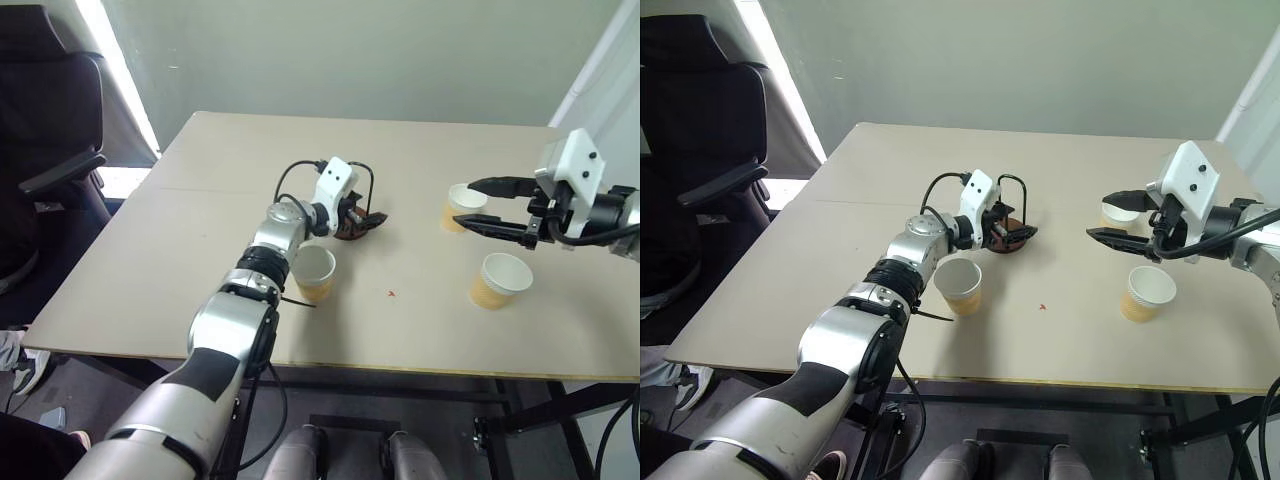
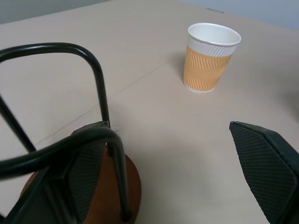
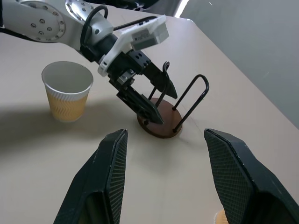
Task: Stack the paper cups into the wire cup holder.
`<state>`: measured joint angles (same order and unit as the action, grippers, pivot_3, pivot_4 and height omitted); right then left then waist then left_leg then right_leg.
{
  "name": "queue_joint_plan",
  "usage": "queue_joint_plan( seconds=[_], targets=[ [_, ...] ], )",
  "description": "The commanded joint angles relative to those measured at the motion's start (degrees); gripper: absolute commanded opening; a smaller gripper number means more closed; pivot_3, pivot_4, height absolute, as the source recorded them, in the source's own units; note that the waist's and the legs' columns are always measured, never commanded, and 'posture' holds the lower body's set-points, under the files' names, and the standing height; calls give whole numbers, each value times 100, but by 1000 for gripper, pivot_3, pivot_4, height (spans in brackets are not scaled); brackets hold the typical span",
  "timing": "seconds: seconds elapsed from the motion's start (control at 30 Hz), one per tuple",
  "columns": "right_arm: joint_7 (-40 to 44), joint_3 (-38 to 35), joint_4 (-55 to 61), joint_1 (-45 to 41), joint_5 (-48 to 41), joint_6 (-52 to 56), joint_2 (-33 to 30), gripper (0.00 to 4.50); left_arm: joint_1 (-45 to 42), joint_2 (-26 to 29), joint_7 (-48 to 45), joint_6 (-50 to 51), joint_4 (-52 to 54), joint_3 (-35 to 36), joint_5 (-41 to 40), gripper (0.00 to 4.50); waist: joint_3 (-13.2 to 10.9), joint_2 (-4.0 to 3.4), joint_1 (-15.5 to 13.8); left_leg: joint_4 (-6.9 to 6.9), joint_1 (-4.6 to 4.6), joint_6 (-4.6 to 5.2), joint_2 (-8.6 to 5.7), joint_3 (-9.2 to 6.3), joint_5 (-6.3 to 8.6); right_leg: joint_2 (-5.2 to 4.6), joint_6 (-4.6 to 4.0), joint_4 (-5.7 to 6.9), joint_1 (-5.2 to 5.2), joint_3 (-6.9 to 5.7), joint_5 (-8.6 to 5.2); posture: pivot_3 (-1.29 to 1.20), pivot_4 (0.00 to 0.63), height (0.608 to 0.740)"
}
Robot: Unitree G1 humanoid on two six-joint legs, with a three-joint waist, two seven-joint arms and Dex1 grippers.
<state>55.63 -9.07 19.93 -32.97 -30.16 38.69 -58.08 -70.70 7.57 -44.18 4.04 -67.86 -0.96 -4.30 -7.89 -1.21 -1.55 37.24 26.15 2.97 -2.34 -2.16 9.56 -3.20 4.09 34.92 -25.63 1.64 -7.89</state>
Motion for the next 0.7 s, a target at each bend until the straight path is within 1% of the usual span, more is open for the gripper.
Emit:
queue_joint_plan(
  seconds=[0.03, 0.17, 0.3, 0.33, 0.53, 0.7],
  targets=[
    [-75, -264, 167, -43, -70, 12, -95, 2634, -183, -10, -12, -160, 41, 82, 24, 3207, 0, 0, 0, 0, 0, 2, 0, 0, -1, 0, 0, 0, 0, 0, 0, 0, 150, 740],
    [-90, -271, 171, -41, -76, 21, -88, 2634, -147, 27, -128, -179, 52, 66, 38, 1798, 0, 0, 0, 2, 1, 5, -1, 1, -2, 0, 2, -1, 1, 0, 0, 0, 150, 740],
    [-99, -275, 161, -49, -82, 15, -72, 2634, -118, 74, -245, -183, 81, 71, 53, 283, 0, 0, 0, 4, 1, 8, -1, 2, 0, 0, 4, -1, 1, 2, 0, 0, 150, 740],
    [-101, -273, 159, -51, -83, 13, -69, 2634, -112, 82, -278, -185, 88, 72, 59, 26, 0, 0, -1, 4, 1, 8, -1, 2, 0, 0, 5, 0, 0, 2, 1, 0, 150, 740],
    [-116, -276, 175, -56, -98, 30, -66, 2634, -98, 150, -551, -237, 139, 39, 103, 26, 0, 0, -1, 10, 1, 10, -1, 4, 1, 0, 4, 0, 2, 3, 0, 0, 150, 740],
    [-138, -293, 216, -41, -135, 79, -74, 2634, -181, 225, -1346, -429, 335, -144, 170, 26, 0, 0, -4, 12, 2, 11, -1, 4, 2, 0, 2, 0, 2, 4, -1, 0, 150, 740]
  ],
)
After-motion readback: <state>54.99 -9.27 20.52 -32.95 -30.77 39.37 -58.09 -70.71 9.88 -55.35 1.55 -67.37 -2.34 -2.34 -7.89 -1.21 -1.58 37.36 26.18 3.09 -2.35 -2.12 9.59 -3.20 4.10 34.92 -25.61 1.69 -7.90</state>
